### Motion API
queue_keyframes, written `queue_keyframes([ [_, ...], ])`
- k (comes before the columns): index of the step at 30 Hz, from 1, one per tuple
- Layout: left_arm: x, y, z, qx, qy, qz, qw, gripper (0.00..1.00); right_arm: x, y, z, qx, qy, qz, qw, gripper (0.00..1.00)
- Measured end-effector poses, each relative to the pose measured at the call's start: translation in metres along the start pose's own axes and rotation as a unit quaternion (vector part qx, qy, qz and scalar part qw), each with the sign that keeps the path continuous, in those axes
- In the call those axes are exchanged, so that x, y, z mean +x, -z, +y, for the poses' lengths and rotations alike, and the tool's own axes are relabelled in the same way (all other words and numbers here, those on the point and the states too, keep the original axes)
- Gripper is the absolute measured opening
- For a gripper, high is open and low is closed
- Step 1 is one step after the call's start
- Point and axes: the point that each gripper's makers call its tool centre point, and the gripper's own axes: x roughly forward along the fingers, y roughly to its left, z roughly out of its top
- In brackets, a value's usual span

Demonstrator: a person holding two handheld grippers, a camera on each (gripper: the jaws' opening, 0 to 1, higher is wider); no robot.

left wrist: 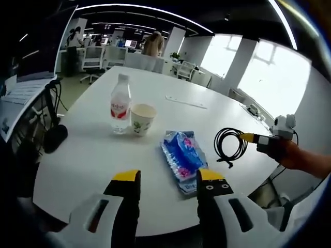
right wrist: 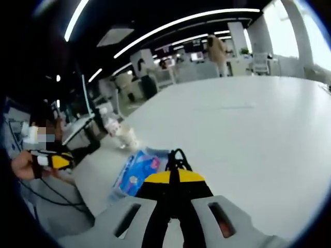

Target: Arrange the tabletop items into an orderly group along one side of the table until the central work area is clear of visible clutter.

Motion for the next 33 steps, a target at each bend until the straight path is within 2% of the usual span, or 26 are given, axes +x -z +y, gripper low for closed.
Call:
queue_keyframes([
  [11,-0.001,0.005,0.0,-0.001,-0.001,0.007,1.0,0.41,-0.008,0.016,-0.023,0.036,0.022,0.001,0.9991,0.0],
  [26,0.0,0.004,-0.005,-0.001,0.003,0.007,1.0,0.42,0.0,0.042,-0.05,0.072,0.062,0.023,0.9952,0.0],
  [33,0.0,-0.001,-0.004,0.0,0.002,0.003,1.0,0.42,0.002,0.059,-0.066,0.084,0.088,0.046,0.9916,0.0],
])
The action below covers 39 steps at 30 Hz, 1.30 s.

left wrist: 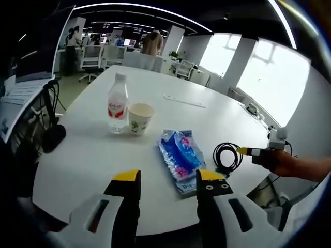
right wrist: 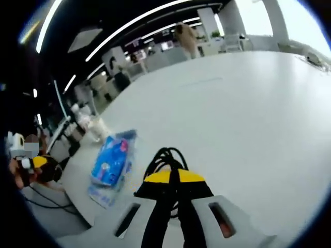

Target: Arrange the tabletop items into an orderly group along one side of the table until the central work area is clear of visible clutter.

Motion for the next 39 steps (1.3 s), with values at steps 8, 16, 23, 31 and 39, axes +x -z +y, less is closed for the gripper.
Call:
queue_keyframes([
  [8,-0.003,0.006,0.002,-0.005,-0.004,0.003,1.0,0.42,-0.001,0.012,-0.015,-0.006,0.028,0.023,0.9993,0.01],
  [16,-0.001,0.006,0.002,-0.007,-0.003,0.004,1.0,0.42,-0.004,0.013,-0.017,-0.003,0.025,0.022,0.9994,0.0],
  [23,0.0,0.004,0.003,-0.01,-0.003,0.002,0.9999,0.41,-0.006,0.011,-0.014,-0.006,0.023,0.023,0.9995,0.0],
  [31,-0.003,0.009,0.008,-0.018,-0.008,0.003,0.9998,0.41,-0.006,0.008,-0.013,-0.015,0.018,0.027,0.9994,0.01],
  [39,-0.002,0.011,0.009,-0.027,-0.008,0.005,0.9996,0.41,-0.004,0.004,-0.006,-0.05,0.016,0.04,0.9978,0.09],
])
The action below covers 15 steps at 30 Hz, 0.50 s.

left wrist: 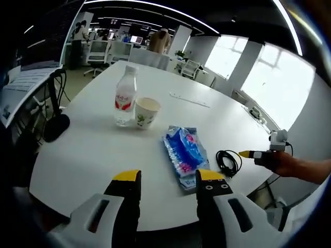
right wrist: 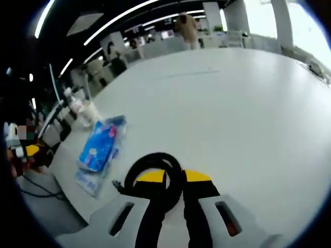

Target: Arrange the tabletop items into an orderly group along one side of the table until the central work area is clear of visible clutter.

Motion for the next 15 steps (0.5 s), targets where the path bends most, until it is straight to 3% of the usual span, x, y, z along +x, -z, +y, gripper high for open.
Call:
queue_keyframes([
  [10,0.003,0.001,0.003,-0.004,-0.001,0.001,1.0,0.41,0.014,-0.016,0.019,-0.021,-0.018,0.003,0.9996,0.08],
  [15,0.003,0.002,0.007,-0.011,-0.004,0.0,0.9999,0.41,0.027,-0.03,0.04,-0.04,-0.045,0.004,0.9982,0.08],
])
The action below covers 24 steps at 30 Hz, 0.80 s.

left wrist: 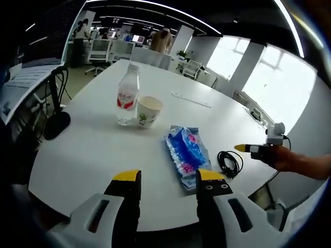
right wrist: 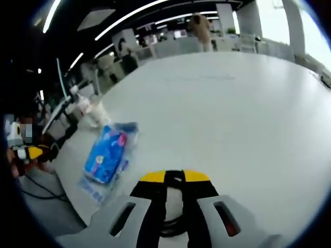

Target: Arrange the tabletop items into an orderly group along one side of the table until the central work area is clear of visible clutter.

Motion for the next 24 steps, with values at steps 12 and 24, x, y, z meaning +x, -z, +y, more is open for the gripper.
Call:
queue_keyframes([
  [12,0.002,-0.001,0.006,-0.007,-0.006,0.001,1.0,0.41,0.043,-0.024,0.049,-0.084,-0.078,0.027,0.9931,0.08],
  [24,0.003,-0.004,0.011,-0.018,-0.015,-0.005,0.9997,0.41,0.083,-0.052,0.094,-0.161,-0.15,0.048,0.9744,0.09],
])
